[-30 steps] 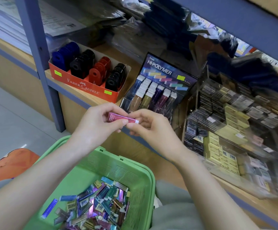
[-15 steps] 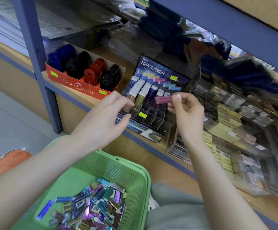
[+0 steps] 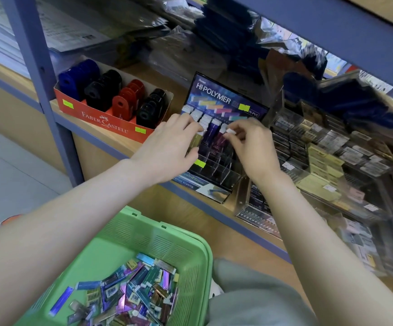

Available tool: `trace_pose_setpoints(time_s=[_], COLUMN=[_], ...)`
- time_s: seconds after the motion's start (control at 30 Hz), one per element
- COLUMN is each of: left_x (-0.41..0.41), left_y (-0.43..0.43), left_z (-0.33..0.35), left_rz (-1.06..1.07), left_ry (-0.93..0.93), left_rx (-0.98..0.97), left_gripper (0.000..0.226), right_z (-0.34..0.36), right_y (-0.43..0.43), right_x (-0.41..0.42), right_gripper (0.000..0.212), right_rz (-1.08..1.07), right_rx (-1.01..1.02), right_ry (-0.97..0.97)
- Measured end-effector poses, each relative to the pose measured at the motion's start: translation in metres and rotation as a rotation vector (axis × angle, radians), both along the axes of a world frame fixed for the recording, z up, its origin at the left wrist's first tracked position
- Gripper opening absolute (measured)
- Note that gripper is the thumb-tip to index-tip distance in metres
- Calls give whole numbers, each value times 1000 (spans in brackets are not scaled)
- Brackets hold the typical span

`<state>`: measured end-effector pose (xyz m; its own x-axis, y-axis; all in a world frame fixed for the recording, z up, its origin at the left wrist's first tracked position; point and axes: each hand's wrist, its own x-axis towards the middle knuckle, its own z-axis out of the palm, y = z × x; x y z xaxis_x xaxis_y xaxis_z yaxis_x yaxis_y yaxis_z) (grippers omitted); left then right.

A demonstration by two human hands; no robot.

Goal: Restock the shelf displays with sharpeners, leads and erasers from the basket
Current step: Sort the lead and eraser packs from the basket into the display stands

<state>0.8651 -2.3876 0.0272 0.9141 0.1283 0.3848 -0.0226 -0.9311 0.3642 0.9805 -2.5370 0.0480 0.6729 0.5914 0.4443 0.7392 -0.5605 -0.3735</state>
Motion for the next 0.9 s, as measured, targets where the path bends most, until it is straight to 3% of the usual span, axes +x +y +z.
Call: trace_pose_setpoints(time_s=[0.17,0.57,0.73,0.9], left_x=[5,-20,-85,-147], left_y=[-2,4,7,26], left_z=[-3,12,0,-49], left_rz=[-14,-8,-18,85], left_ry=[-19,-2,-89,82], left_rx=[18,203,260,215], left_gripper=[42,39,27,29], right_z=[-3,-9,2,-43], right_y=[3,-3,-6,3], right_x=[8,-14,-61,-113], right_gripper=[20,24,16,19], right_rz=[-12,-43,187,514], right_rx=[-253,-295,-179,-198], right_ry=[-89,-400,-510,-433])
